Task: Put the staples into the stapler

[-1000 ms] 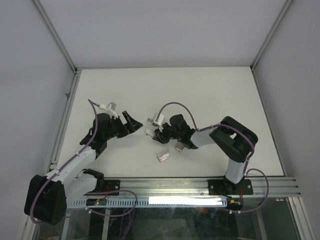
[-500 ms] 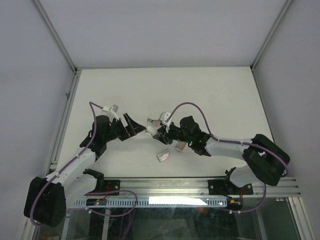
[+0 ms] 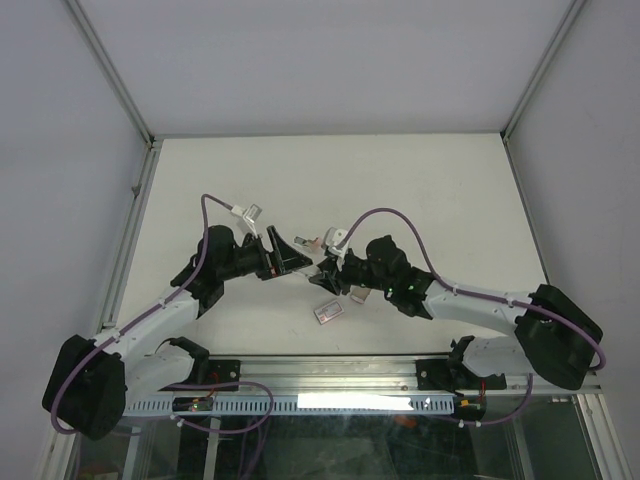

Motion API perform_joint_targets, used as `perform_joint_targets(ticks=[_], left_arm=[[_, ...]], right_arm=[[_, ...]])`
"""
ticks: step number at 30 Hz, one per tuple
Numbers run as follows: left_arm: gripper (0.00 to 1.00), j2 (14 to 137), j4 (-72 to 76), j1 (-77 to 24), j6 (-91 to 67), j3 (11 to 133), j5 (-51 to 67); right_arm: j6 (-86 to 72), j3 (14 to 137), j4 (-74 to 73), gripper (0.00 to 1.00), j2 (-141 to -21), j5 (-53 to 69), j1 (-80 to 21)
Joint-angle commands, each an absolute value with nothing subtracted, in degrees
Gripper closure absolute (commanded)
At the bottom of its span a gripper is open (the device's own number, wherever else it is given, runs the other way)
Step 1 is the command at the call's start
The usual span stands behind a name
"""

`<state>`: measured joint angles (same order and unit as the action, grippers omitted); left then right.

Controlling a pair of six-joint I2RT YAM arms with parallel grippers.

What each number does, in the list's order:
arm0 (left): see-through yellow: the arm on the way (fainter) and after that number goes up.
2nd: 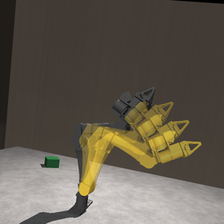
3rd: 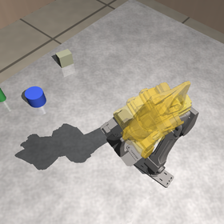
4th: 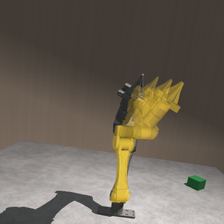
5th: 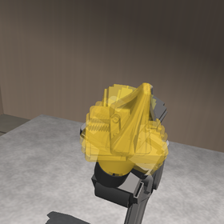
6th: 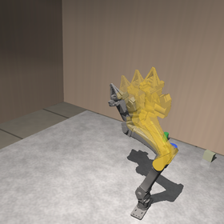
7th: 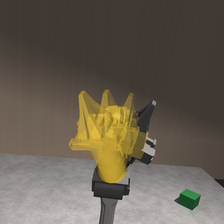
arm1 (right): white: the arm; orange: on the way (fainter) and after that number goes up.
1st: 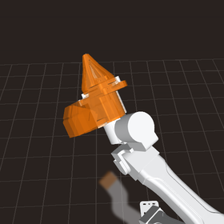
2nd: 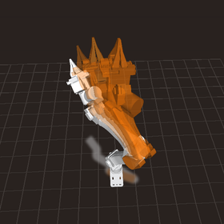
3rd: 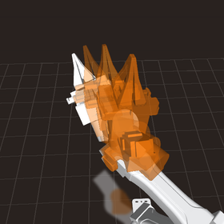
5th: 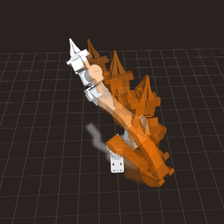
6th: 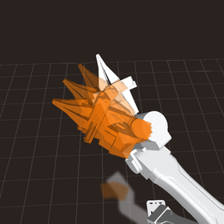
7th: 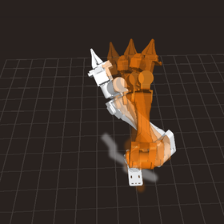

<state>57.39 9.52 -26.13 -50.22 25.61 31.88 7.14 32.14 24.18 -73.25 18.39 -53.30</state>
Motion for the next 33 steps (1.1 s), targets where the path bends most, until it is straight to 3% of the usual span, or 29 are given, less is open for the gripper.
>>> perform_joint_targets(ticks=[1, 5, 8, 11, 15, 16, 23, 24, 25, 26, 27, 28, 33], left_arm=[[0.01, 58.96, 11.36, -28.03, -51.21, 27.95, 32.51], [0.05, 57.71, 11.41, -28.12, -51.84, 27.79, 31.96], [0.21, 56.82, 11.77, -28.13, -52.69, 27.66, 32.06], [0.49, 56.27, 12.7, -28.13, -52.74, 27.34, 32.76], [0.97, 55.61, 12.66, -28.17, -54.94, 27.26, 33.07], [1.0, 55.49, 12.61, -28.13, -55.01, 27.2, 33.05], [1.0, 55.27, 12.43, -28.11, -55.03, 27.18, 33.01], [0.91, 55.28, 12.28, -28.12, -54.94, 27.35, 33.12], [0.65, 55.22, 12.24, -28.12, -54.79, 27.49, 33.17], [0.29, 55.1, 12.22, -28.12, -54.57, 27.69, 33.17], [0.13, 54.82, 12.03, -28.14, -54.32, 27.81, 32.82], [0.03, 54.46, 11.53, -28.13, -54.01, 28.02, 31.96], [0.01, 53.39, 7.5, -28.15, -50.9, 29.61, 28.7]], right_arm=[[7.02, 33.36, 26.27, 1.0, -70.27, 17.24, -53.83], [7.21, 33.13, 26.38, 1.0, -69.69, 16.75, -53.88], [7.21, 33.14, 26.4, 1.0, -69.55, 16.96, -53.88], [7.05, 33.06, 26.37, 1.0, -69.57, 17.0, -53.88], [6.65, 32.7, 27.23, 1.0, -69.74, 16.54, -53.88], [6.48, 32.73, 27.42, 1.0, -69.82, 16.59, -53.88], [5.79, 32.61, 28.15, 1.0, -69.75, 16.73, -53.87], [5.61, 32.56, 28.19, 1.0, -69.52, 16.66, -53.88], [5.5, 32.55, 28.21, 1.0, -69.26, 16.6, -53.88], [5.35, 32.42, 28.15, 1.0, -69.07, 16.43, -53.87], [5.28, 32.33, 28.19, 1.0, -68.82, 16.24, -53.88], [5.21, 32.2, 28.15, 1.0, -68.6, 16.11, -53.87], [4.49, 32.12, 27.33, 1.0, -67.73, 14.88, -53.88]])
